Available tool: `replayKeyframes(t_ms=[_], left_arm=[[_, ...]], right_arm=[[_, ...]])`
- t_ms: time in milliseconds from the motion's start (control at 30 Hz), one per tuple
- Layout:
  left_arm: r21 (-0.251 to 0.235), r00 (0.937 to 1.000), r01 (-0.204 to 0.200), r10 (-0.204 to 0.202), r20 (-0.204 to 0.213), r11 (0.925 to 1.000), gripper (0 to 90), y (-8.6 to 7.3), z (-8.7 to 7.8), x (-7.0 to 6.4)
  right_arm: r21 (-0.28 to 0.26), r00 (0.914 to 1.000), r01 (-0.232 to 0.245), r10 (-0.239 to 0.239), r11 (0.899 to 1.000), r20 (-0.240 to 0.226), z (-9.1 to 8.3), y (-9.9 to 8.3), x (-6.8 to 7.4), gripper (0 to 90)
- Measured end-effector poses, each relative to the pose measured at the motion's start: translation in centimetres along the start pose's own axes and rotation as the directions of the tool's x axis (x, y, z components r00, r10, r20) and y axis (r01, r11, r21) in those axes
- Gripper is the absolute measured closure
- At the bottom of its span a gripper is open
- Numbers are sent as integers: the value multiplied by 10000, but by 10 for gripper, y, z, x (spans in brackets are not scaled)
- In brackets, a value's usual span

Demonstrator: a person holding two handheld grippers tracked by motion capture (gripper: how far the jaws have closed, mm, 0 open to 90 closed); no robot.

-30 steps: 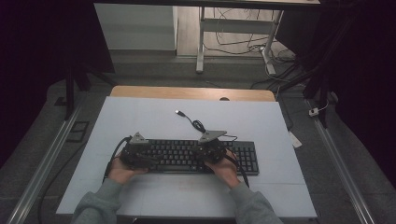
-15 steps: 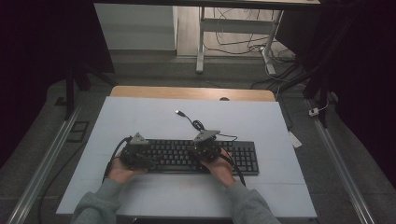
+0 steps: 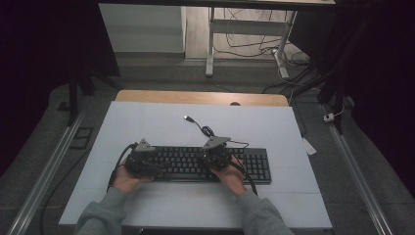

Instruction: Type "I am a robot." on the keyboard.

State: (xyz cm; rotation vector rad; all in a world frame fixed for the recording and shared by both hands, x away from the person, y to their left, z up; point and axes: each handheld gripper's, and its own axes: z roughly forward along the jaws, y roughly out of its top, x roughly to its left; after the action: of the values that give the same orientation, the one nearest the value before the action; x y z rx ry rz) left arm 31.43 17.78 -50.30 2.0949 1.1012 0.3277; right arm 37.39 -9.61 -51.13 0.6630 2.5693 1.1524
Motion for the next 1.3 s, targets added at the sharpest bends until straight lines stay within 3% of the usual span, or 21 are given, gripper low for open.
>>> replayKeyframes(t_ms=[267,500,733,1300], left_arm=[[-115,9999,129,-129,-2,9999,312,-1,-2,2],[-113,9999,132,-133,-38,9998,312,-1,-2,3],[-119,9999,152,-152,-33,9998,312,-1,-1,4],[-152,9997,95,-99,-222,9998,311,-1,0,4]], right_arm=[[-463,9997,-175,166,9988,-200,-24,-7,1,882],[-533,9992,-375,367,9979,-164,-47,-28,-1,650],[-470,9993,-342,348,9983,110,-65,-51,-4,558],[-459,9983,-449,465,9979,359,-67,-54,-7,526]])
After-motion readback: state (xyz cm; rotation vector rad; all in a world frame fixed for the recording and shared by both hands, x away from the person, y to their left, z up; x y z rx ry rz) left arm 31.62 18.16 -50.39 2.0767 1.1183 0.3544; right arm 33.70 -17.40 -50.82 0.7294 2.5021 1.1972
